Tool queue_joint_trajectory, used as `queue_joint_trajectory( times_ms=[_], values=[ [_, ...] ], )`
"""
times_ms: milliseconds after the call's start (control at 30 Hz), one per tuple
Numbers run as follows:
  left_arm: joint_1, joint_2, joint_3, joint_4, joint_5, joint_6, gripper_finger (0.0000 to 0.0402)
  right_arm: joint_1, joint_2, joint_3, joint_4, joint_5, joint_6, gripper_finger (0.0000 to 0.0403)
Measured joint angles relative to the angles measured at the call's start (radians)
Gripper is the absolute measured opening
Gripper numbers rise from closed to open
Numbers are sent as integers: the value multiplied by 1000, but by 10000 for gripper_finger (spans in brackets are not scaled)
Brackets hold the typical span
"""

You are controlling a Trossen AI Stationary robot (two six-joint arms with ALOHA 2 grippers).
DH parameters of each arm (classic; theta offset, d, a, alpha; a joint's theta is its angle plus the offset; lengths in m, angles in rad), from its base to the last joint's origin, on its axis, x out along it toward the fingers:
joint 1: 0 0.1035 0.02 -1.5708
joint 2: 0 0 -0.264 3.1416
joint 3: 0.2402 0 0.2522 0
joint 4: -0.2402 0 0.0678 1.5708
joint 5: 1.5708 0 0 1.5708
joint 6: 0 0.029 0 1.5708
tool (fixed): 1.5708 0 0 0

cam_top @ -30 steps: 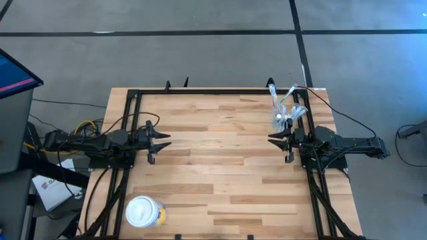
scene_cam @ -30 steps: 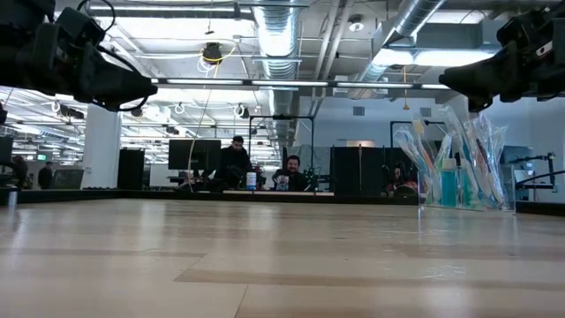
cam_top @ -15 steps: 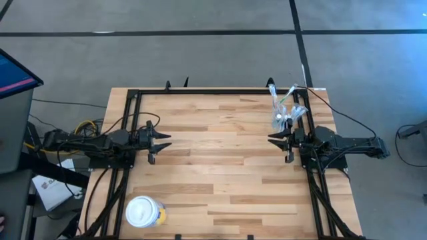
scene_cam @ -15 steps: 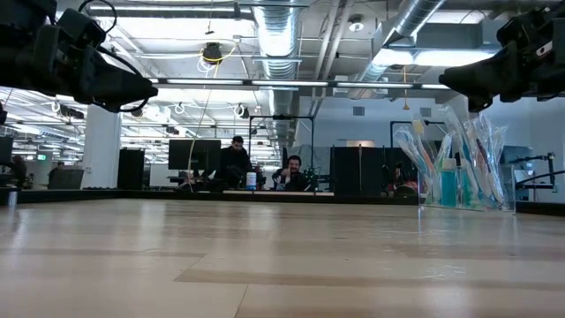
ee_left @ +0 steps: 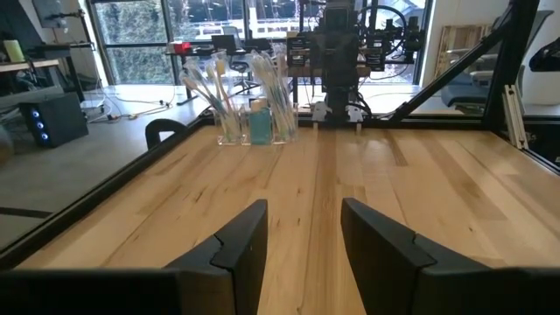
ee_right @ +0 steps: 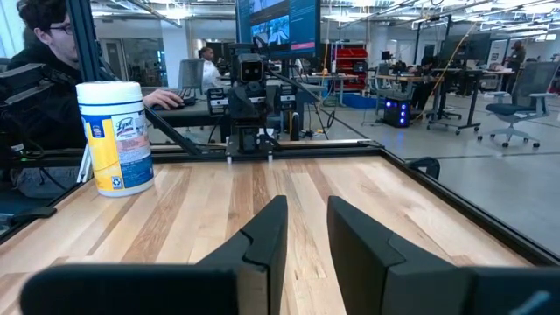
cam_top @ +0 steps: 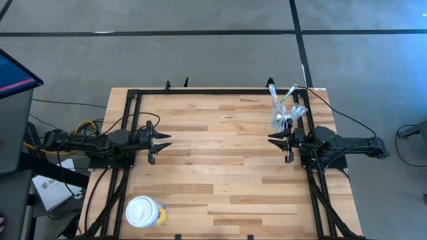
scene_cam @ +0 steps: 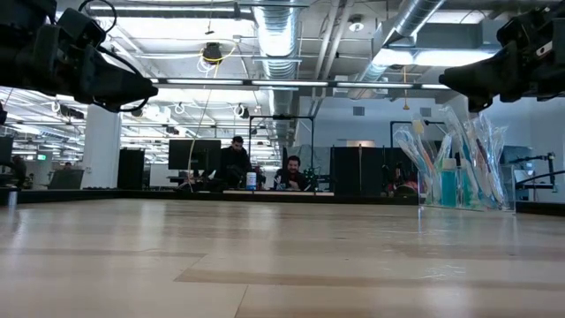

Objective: Pick & Place toothbrushing station
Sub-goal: Return to Home Position

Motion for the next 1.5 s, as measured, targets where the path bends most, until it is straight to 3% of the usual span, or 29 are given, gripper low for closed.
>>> queue_joint_trajectory(
  times_ms=[400, 1100, 1500],
  values=[
    [0, -1, 0, 1, 0, 0, 140, 0, 0, 0, 0, 0, 0, 76],
    [0, -205, 0, 5, 0, 0, 140, 0, 0, 0, 0, 0, 0, 76],
    [0, -206, 0, 46, -1, 0, 140, 0, 0, -1, -5, 0, 0, 76]
  ],
)
